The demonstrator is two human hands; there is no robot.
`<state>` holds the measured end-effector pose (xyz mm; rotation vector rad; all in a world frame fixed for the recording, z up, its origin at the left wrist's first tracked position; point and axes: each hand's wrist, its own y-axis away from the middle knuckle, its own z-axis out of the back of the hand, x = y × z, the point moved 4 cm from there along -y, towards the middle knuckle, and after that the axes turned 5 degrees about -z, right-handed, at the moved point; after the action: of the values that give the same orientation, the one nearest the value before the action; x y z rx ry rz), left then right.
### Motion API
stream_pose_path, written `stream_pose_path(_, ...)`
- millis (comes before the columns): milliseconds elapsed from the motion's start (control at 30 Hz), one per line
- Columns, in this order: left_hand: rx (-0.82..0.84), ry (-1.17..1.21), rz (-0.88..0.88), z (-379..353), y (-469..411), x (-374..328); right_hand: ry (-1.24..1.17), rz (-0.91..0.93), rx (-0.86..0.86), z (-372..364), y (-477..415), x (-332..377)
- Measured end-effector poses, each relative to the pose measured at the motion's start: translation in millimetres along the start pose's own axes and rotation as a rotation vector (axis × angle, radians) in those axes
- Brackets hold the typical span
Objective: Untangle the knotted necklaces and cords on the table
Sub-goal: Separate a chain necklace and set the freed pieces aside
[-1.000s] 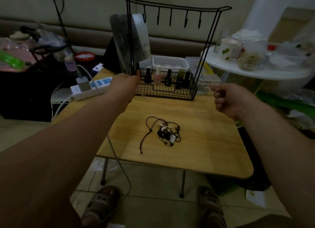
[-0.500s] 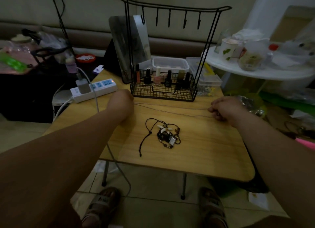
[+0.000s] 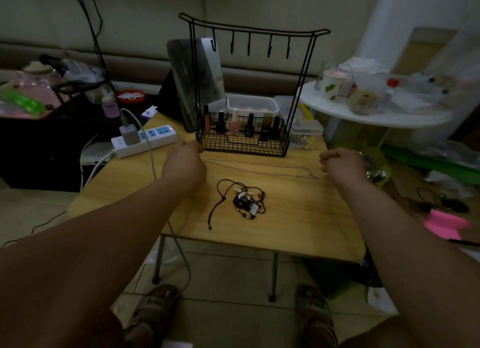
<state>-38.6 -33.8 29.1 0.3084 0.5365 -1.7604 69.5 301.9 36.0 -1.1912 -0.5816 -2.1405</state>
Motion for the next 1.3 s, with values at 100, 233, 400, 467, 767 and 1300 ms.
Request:
stream_pose_path(100, 0.036, 0.162, -0.082, 2.0, 12.9, -21.3, -0.057, 0.032, 0.053, -17.2, 36.9, 12.9)
stream_pose_path(233, 0.218, 0.243, -0.135, -3.9, 31.2, -30.8, 0.107, 0.131, 0.293, -51.2, 83.4, 17.5)
stream_pose_path(400, 0.360, 0.080, -0.180, -9.1, 39.5, -22.4, 0.254, 0.266, 0.357, -66.9, 107.0, 3.9)
stream_pose_path(467, 0.422, 0.028, -0.219, -10.0, 39.9, -21.9, 0.269, 0.304, 0.399, -69.4, 110.8, 6.1)
stream_pose_path(767, 0.529, 0.029, -0.483, -19.7, 41.2, -37.8, 0.561, 0.448, 0.463, -99.9, 106.6, 23.8)
stream_pose_path(1300, 0.452, 0.169, -0.423, -13.1, 28.6, -35.6, 0.037, 0.292, 0.552, -63.4, 80.2, 29.2)
